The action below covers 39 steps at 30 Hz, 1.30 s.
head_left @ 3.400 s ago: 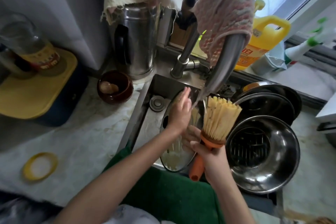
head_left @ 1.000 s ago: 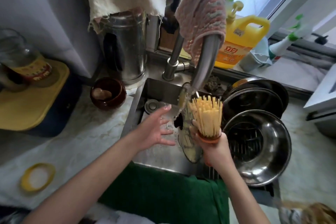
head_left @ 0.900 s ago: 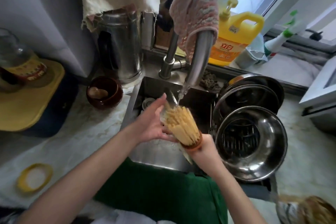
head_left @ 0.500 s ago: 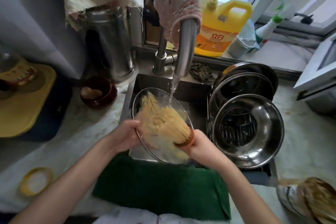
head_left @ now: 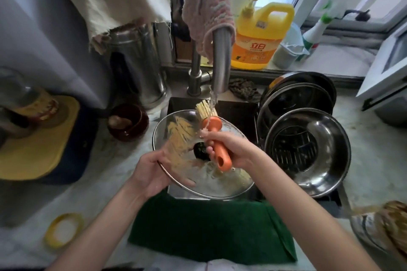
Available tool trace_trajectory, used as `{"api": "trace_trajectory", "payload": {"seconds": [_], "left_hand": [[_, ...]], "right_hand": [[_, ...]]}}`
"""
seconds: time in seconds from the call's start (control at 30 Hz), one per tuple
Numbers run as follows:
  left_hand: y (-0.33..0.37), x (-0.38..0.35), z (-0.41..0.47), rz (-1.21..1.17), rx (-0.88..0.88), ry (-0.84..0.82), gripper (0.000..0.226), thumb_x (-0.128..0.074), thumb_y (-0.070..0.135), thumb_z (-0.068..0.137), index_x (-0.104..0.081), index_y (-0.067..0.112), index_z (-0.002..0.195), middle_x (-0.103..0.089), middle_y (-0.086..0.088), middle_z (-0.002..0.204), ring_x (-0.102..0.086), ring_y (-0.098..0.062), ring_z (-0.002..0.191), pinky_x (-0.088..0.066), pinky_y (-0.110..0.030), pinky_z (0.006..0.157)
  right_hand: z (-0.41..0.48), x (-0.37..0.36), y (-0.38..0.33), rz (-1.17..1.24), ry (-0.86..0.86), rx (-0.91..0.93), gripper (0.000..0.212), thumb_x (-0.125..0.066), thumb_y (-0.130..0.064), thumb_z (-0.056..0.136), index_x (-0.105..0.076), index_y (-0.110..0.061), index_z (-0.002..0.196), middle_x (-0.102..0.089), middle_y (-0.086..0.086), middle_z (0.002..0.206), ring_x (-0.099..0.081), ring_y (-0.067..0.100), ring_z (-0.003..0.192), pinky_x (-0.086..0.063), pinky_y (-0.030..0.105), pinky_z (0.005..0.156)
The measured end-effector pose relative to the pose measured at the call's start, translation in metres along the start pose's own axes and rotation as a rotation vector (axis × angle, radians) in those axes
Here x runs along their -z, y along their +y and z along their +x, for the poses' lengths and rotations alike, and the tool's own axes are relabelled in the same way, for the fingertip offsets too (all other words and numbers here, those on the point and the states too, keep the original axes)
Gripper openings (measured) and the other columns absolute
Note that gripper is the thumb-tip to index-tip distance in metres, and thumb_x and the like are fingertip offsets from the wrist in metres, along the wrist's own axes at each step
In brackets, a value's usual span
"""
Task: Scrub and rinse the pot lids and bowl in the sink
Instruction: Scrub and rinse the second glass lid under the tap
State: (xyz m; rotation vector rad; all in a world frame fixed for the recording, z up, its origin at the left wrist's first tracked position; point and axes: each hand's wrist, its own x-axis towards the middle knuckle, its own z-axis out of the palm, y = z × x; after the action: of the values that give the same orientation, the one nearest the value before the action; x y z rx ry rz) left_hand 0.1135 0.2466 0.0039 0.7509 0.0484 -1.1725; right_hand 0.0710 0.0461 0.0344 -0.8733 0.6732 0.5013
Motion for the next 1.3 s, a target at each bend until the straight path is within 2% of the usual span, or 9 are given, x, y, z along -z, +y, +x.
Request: {"api": "trace_trajectory", "payload": {"seconds": [0.13,0.27,0.5,0.57,0.7,0.87,0.97,1.2,1.3], "left_hand": [[0.001,0.002,-0.001,-0.063,-0.036,0.031,0.069,-0.080,0.010,0.032,-0.070,0.011,0.101,-0.060,-0.019,0.127,-0.060,-0.053,0.100,-0.053,-0.061,0.060],[0.005,0.008,0.002,-0.065,-0.049,0.052,0.082,-0.078,0.009,0.033,-0.068,0.015,0.114,-0.061,-0.018,0.125,-0.062,-0.048,0.101,-0.053,-0.059,0.058],[0.002,0.005,0.012,-0.018,-0.040,0.042,0.108,-0.076,0.010,0.037,-0.044,0.027,0.139,-0.064,-0.014,0.122,-0.063,-0.045,0.101,-0.053,-0.059,0.058],[0.001,0.007,0.013,-0.067,-0.026,0.046,0.115,-0.074,0.007,0.037,-0.038,0.034,0.142,-0.062,-0.015,0.124,-0.062,-0.048,0.103,-0.053,-0.060,0.057],[-0.002,0.001,0.024,-0.040,0.024,0.031,0.115,-0.070,0.003,0.040,-0.033,0.037,0.144,-0.059,-0.020,0.128,-0.058,-0.050,0.108,-0.052,-0.064,0.060],[0.002,0.004,0.018,0.004,-0.019,0.053,0.093,-0.058,0.007,0.056,-0.036,0.029,0.143,-0.067,-0.015,0.116,-0.065,-0.043,0.098,-0.052,-0.065,0.062],[0.006,0.006,0.015,0.028,0.007,0.068,0.082,-0.032,0.002,0.068,-0.036,0.034,0.143,-0.067,-0.013,0.118,-0.065,-0.045,0.098,-0.052,-0.064,0.062],[0.006,0.005,0.020,0.088,0.006,0.031,0.112,-0.074,0.007,0.037,-0.038,0.029,0.142,-0.064,-0.016,0.121,-0.062,-0.046,0.103,-0.053,-0.062,0.060],[0.009,0.002,0.017,0.063,0.017,0.014,0.121,-0.075,0.009,0.033,-0.034,0.039,0.142,-0.064,-0.014,0.123,-0.062,-0.049,0.102,-0.054,-0.061,0.064]], "right_hand": [[-0.016,0.028,-0.010,-0.580,0.248,0.046,0.025,-0.045,-0.018,0.098,-0.044,-0.010,0.122,-0.057,0.011,0.088,-0.058,0.017,0.060,-0.049,0.029,0.057],[-0.016,0.038,-0.021,-1.505,0.531,0.180,0.062,-0.045,-0.036,0.099,-0.013,-0.032,0.152,-0.054,0.010,0.136,-0.055,0.029,0.116,-0.043,0.035,0.094],[-0.017,0.023,-0.012,-1.600,0.152,0.354,0.049,-0.057,-0.041,0.092,-0.043,-0.041,0.139,-0.064,-0.013,0.121,-0.062,0.010,0.092,-0.050,0.029,0.080],[-0.025,0.034,-0.025,-1.637,0.249,0.270,0.047,-0.054,-0.042,0.094,-0.043,-0.043,0.139,-0.066,-0.014,0.092,-0.058,0.008,0.073,-0.047,0.025,0.064],[0.000,0.028,-0.012,-1.727,0.581,0.424,0.053,-0.051,-0.036,0.094,-0.035,-0.043,0.143,-0.064,0.003,0.119,-0.062,0.026,0.100,-0.043,0.030,0.070],[-0.021,0.043,-0.017,-1.700,0.239,0.311,0.048,-0.055,-0.038,0.092,-0.044,-0.043,0.139,-0.065,-0.004,0.118,-0.060,0.014,0.085,-0.046,0.027,0.071],[-0.012,0.062,-0.026,-1.764,0.626,0.292,0.050,-0.050,-0.038,0.094,-0.036,-0.045,0.142,-0.065,0.005,0.118,-0.063,0.025,0.096,-0.050,0.034,0.075],[-0.008,0.035,-0.004,-1.624,0.221,0.474,0.050,-0.057,-0.032,0.091,-0.044,-0.040,0.139,-0.064,-0.007,0.124,-0.063,0.014,0.091,-0.050,0.029,0.074],[-0.005,0.060,-0.024,-1.707,0.507,0.378,0.050,-0.053,-0.036,0.093,-0.039,-0.044,0.140,-0.066,0.001,0.120,-0.063,0.022,0.098,-0.049,0.031,0.074]]}}
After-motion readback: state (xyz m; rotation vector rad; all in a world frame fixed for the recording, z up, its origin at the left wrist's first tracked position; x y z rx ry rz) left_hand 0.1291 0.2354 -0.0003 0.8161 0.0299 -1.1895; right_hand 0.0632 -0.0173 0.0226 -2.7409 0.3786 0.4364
